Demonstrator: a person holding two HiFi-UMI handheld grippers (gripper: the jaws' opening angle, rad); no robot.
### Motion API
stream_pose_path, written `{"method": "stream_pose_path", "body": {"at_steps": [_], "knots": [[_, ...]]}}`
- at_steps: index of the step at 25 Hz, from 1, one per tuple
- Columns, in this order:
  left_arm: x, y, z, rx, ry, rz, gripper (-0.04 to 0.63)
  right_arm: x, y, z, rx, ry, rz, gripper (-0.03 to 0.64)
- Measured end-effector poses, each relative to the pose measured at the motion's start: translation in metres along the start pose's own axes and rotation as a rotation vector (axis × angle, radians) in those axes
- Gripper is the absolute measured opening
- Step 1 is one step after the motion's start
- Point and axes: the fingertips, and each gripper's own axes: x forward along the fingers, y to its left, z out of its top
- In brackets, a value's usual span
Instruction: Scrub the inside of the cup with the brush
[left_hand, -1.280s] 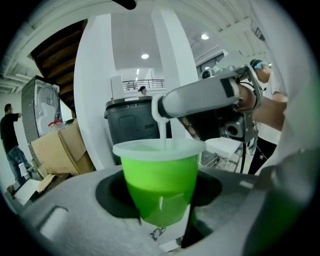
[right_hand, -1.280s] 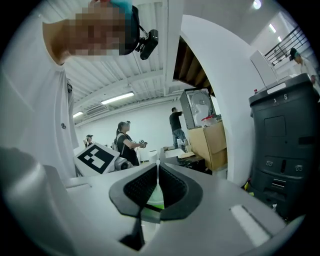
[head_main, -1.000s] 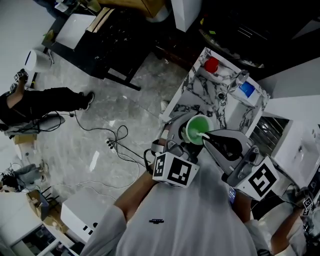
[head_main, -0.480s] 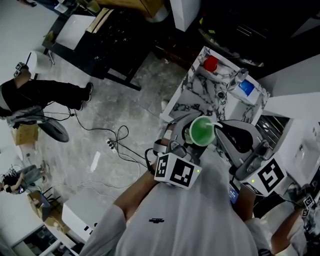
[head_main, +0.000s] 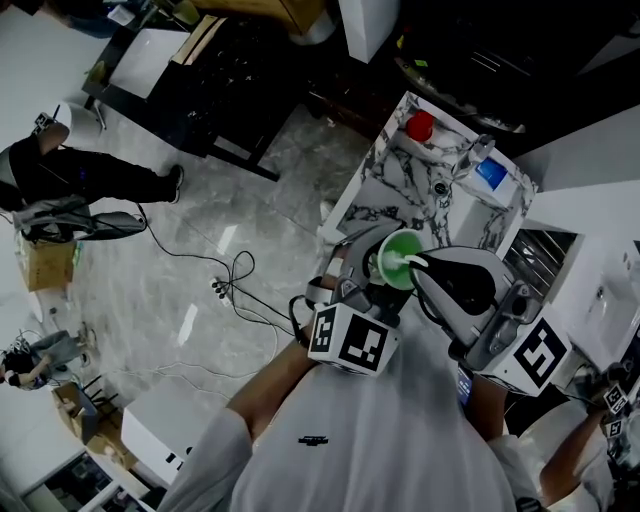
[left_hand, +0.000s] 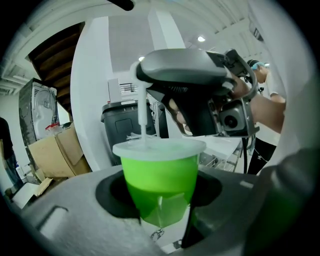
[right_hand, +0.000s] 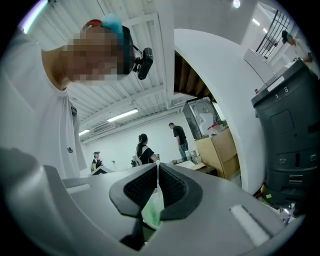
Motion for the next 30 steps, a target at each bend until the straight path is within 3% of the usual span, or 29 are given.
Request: {"method": "stream_pose_path", "body": {"at_steps": [5,16,24,30], "knots": [[-0.005,0.007,-0.001,-0.015,-0.004,0.019,0.241,-0.009,0.013,-0.002,0.045,0.044,0.024,0.018],[-0.012,0.009,0.0,-0.029,-0.02,0.033,0.241,-0.025,0.003,-0.013,-0.038,0.156,-0.03,0.018],[-0.014,0.009,0.0,-0.025,-0.022,0.031,0.241,-0.011,-0.017,-0.002,-0.09,0.1,-0.07,0.018],[-0.011,0.007,-0.005,-0.016,-0.005,0.035,0.24,0.007,-0.011,0.014,-0.083,0.021,-0.04,0.018]]}}
